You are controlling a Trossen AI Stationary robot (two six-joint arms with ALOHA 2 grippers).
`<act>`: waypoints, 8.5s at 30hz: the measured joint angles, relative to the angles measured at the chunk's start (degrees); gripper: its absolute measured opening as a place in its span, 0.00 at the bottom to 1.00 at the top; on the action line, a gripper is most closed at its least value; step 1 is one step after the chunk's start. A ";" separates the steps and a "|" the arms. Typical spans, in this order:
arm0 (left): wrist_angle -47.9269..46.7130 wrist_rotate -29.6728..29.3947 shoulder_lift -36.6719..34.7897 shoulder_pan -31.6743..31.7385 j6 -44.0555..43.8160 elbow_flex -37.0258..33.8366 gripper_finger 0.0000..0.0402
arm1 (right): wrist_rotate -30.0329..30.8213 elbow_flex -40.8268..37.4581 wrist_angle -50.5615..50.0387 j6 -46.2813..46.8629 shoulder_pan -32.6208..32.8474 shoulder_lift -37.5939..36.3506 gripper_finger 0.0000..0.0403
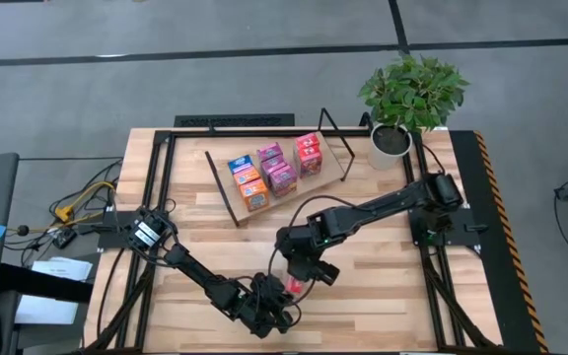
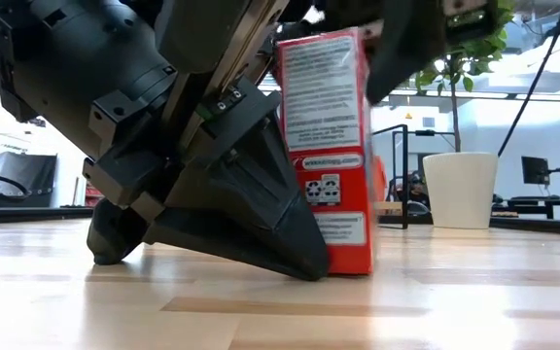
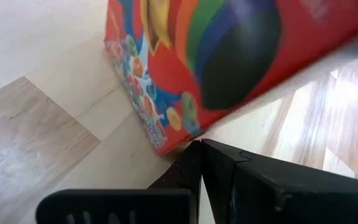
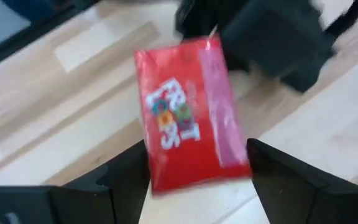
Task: Stack cereal on shelf
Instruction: Put the red cereal box on the shelf aligned with the other red cereal box
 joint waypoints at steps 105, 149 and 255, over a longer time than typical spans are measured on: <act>-0.06 -0.06 -0.09 0.13 -0.11 0.07 0.00 | 6.74 2.87 -18.62 -8.42 -43.82 -10.92 0.59; 0.39 -1.17 -0.07 0.12 -1.05 0.07 0.00 | 19.94 3.00 -29.20 -0.80 -42.62 -18.33 0.18; 1.49 -6.10 -0.02 -0.02 -6.17 0.00 0.00 | 16.67 -2.41 -12.19 1.74 -31.32 -17.34 0.05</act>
